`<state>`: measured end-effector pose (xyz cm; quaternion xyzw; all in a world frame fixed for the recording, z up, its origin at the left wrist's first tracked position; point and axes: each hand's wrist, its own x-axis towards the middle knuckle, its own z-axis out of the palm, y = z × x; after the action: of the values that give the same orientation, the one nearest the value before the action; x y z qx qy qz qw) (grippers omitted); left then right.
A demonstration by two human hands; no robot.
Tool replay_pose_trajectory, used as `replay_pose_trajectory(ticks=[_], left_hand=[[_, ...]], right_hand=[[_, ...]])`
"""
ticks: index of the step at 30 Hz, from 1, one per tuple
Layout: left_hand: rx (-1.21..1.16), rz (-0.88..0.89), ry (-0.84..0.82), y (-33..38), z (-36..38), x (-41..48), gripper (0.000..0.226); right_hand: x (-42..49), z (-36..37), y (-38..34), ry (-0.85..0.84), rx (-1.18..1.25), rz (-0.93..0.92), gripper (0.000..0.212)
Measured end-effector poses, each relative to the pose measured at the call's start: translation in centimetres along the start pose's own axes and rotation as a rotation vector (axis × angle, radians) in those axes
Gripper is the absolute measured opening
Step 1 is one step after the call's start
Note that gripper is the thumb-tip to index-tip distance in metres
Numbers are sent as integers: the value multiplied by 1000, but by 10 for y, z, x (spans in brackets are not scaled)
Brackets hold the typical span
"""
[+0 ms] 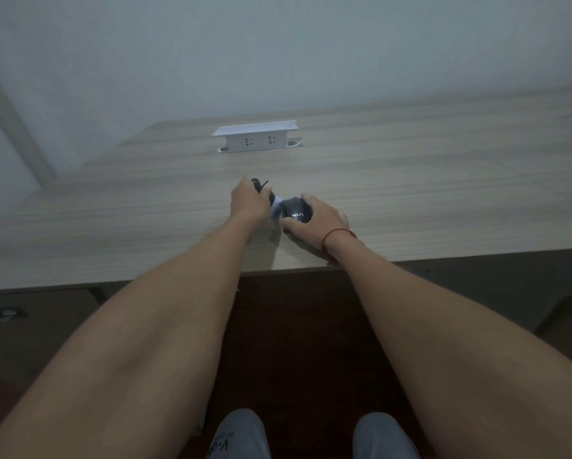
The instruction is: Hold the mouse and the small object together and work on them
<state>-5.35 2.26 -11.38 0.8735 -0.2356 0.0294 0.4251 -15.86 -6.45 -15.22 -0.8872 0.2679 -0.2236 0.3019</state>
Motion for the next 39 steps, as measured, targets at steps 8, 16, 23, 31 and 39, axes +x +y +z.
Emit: replay_pose_trajectory(ticks=[8,16,23,31,39], left_hand=[[-436,-236,-300,-8,-12,3,20],[-383,-166,-309,-5,-24,1,23],[-253,-234,-620,1,-42,-1,20],[-228,-48,-308,1,-24,-9,24],[-281,-133,-201,0,-15,-13,26]], right_hand=[[9,-3,-4,-34,47,44,34],[5,-3,-8,-26,8,70,41],[6,0,-10,2,-21,111,48],[3,3,-10,31,-22,110,46],[4,4,-11,31,-48,127,49]])
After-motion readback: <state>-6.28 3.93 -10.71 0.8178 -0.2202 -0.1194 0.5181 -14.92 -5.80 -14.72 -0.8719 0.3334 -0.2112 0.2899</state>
